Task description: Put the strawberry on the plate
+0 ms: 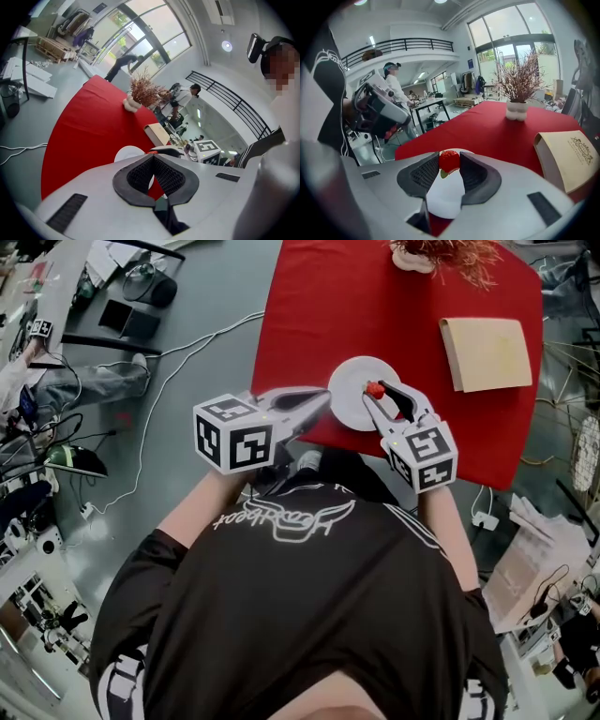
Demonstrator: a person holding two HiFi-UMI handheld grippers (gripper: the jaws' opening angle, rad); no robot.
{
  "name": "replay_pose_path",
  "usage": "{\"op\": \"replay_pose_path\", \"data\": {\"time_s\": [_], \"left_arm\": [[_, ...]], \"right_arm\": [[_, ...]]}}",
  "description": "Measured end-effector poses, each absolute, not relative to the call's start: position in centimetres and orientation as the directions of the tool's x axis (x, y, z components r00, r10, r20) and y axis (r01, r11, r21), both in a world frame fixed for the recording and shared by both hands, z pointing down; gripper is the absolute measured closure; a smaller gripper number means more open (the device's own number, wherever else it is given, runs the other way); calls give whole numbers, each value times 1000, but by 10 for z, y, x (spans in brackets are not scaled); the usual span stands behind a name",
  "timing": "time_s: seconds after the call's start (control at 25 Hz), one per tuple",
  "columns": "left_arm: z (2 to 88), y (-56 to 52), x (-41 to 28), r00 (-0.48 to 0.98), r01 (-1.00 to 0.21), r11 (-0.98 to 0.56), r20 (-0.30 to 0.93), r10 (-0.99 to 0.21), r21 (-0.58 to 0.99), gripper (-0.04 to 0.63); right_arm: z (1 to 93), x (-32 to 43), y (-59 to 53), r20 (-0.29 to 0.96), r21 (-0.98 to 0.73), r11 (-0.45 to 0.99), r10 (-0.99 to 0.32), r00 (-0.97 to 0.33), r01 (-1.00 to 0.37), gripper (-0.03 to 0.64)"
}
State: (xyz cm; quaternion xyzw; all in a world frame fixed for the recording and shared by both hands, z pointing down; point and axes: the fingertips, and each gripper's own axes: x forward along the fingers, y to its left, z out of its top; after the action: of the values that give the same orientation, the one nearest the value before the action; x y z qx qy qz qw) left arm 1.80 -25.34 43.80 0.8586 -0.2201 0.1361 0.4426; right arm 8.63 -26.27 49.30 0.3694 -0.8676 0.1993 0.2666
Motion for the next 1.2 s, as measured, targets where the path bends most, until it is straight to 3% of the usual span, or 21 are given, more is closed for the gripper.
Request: {"op": "replay_pose_path", "data": {"time_s": [0.6,1.2], "left_arm": [[445,-245,16,859,-512,-493,442,-261,703,588],[448,-240,12,855,-518,-479,444,-267,709,588]], "right_arm": [[532,87,-271,705,61,707,-530,-471,-704,486],[541,87,-272,721,127,714,-543,-430,-689,486]]}}
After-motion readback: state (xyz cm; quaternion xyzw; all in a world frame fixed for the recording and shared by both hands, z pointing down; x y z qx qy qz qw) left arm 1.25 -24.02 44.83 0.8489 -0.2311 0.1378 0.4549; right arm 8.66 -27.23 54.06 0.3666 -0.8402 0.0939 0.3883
